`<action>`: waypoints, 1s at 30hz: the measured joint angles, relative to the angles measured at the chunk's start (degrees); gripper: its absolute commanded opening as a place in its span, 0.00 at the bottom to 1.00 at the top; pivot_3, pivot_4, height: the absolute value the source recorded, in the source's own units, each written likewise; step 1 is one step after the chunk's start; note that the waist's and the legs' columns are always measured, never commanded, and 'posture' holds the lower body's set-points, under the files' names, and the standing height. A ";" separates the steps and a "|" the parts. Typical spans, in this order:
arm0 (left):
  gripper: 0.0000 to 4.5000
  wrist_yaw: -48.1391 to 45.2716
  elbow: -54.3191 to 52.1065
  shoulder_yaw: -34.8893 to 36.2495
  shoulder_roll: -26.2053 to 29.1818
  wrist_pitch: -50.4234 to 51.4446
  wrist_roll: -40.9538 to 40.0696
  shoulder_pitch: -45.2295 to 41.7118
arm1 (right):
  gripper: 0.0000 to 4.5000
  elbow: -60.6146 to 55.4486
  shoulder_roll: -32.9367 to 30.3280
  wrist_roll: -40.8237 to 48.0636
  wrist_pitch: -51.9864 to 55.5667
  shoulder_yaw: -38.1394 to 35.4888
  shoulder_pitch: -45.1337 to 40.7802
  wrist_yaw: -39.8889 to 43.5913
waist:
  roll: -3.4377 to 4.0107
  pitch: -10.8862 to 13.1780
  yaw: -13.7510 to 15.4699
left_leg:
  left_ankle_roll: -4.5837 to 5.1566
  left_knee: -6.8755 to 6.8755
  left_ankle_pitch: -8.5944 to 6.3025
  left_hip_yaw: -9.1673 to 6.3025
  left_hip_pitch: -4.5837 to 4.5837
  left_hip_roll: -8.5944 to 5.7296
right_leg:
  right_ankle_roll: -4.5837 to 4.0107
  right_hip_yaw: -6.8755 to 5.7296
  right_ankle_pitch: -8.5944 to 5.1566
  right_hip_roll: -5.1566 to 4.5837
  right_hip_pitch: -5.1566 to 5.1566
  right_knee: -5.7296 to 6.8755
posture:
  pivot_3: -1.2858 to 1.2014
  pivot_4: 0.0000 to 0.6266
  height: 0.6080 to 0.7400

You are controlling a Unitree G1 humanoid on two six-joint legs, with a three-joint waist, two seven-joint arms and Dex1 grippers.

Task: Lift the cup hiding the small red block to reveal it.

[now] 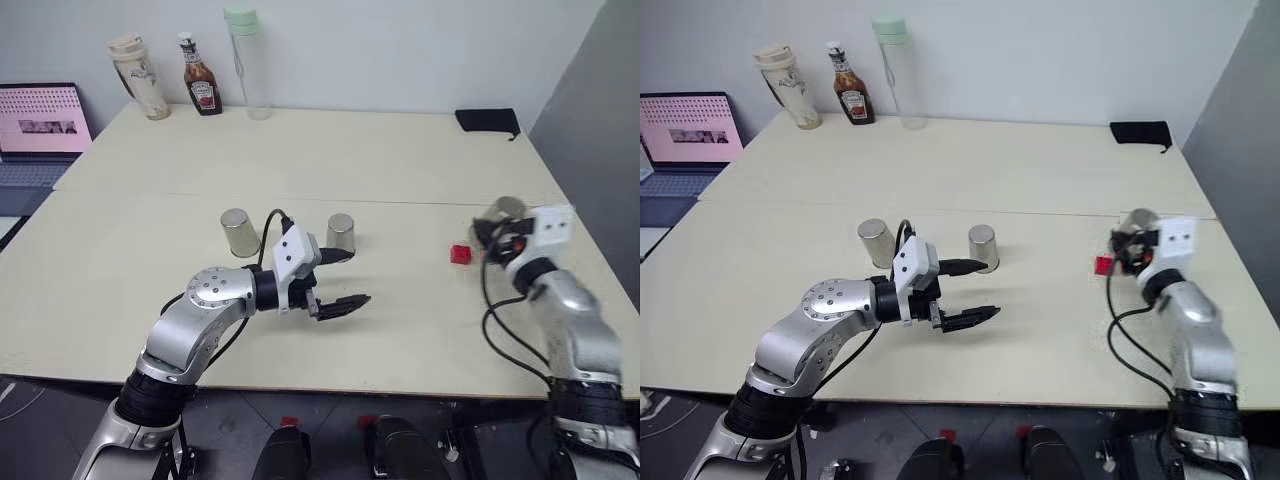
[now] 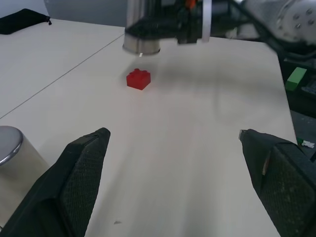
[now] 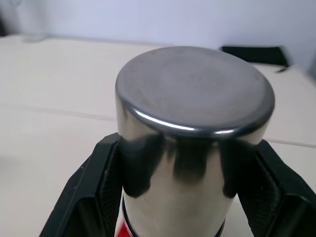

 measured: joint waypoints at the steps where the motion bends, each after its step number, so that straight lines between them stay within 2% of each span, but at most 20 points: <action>1: 1.00 0.00 0.05 0.00 -0.04 0.01 0.00 0.00 | 0.62 -1.06 -0.29 0.25 1.77 -1.22 0.83 -0.93 | 0.00 0.00 -0.04 | 0.00 0.00 0.00 0.02 0.02 0.00 | 0.00 0.01 0.00 0.00 0.00 0.00 | 0.52 0.24 1.00; 5: 1.00 0.03 0.51 -0.17 -0.55 -0.06 0.24 -0.02 | 0.62 2.10 -0.24 -0.29 4.30 -1.00 4.77 -1.45 | 0.01 -0.01 -0.22 | 0.00 0.00 0.00 0.08 0.09 0.02 | 0.00 0.06 0.00 0.03 0.01 0.02 | 0.52 0.24 1.00; 10: 1.00 -0.20 2.52 -0.98 -1.63 -1.23 1.48 -0.69 | 0.62 13.33 1.09 -2.85 -4.97 0.20 4.58 0.43 | 0.08 -0.05 -0.70 | 0.01 0.01 0.01 0.19 0.17 0.03 | 0.04 0.12 0.02 0.08 0.03 0.04 | 0.52 0.24 1.00; 11: 1.00 -0.21 2.72 -0.99 -1.67 -1.53 1.83 -0.81 | 0.77 14.31 1.10 -3.42 -6.33 0.28 4.49 0.53 | 0.08 -0.05 -0.67 | 0.02 0.02 0.01 0.16 0.18 0.02 | 0.04 0.12 0.03 0.07 0.05 0.04 | 0.52 0.24 1.00; 15: 1.00 -0.03 3.29 -0.94 -2.13 -2.09 2.45 -2.17 | 0.98 15.42 1.26 -4.05 -7.87 1.36 7.55 1.31 | 0.09 -0.06 -0.25 | 0.02 0.00 0.01 0.13 0.11 0.02 | 0.03 0.10 0.01 0.07 0.03 0.03 | 0.52 0.24 1.00; 16: 1.00 -0.03 3.58 -0.93 -2.14 -2.13 2.49 -2.23 | 1.00 15.06 1.53 -4.02 -8.20 1.25 8.40 1.21 | 0.14 -0.08 -0.22 | 0.02 -0.01 0.01 0.12 0.05 0.01 | 0.02 0.10 0.01 0.07 -0.01 0.02 | 0.52 0.24 1.00; 20: 1.00 -1.09 5.18 -0.33 -0.47 -2.48 2.82 -2.50 | 1.00 1.61 -1.57 -4.26 -3.44 1.32 19.36 2.13 | 0.23 -0.13 0.16 | 0.02 -0.09 0.00 -0.03 -0.02 0.00 | -0.03 -0.01 -0.04 0.03 -0.03 -0.03 | 0.52 0.24 1.00; 23: 1.00 -2.90 5.43 1.11 2.66 -2.39 2.61 -2.49 | 1.00 -10.51 -3.91 -1.01 3.95 -1.63 29.49 4.11 | 0.24 -0.11 0.11 | 0.01 -0.10 0.00 -0.05 -0.02 0.04 | -0.01 -0.03 -0.07 0.01 -0.02 -0.06 | 0.52 0.24 1.00; 26: 1.00 -5.55 5.63 3.32 6.62 -1.08 1.88 -2.57 | 1.00 -25.10 -7.66 10.03 15.28 -7.83 37.34 8.03 | 0.31 -0.08 -0.42 | 0.01 -0.07 0.00 0.10 0.10 0.07 | 0.03 0.05 -0.06 0.00 0.02 -0.02 | 0.52 0.24 1.00; 30: 1.00 -8.58 5.58 4.23 8.48 1.13 -0.47 -2.80 | 1.00 -38.65 -14.20 25.82 24.15 -16.68 38.92 11.48 | 0.19 -0.04 -0.76 | 0.03 0.00 0.03 -0.03 0.40 0.14 | 0.01 -0.01 -0.06 0.02 0.37 -0.05 | 0.52 0.24 1.00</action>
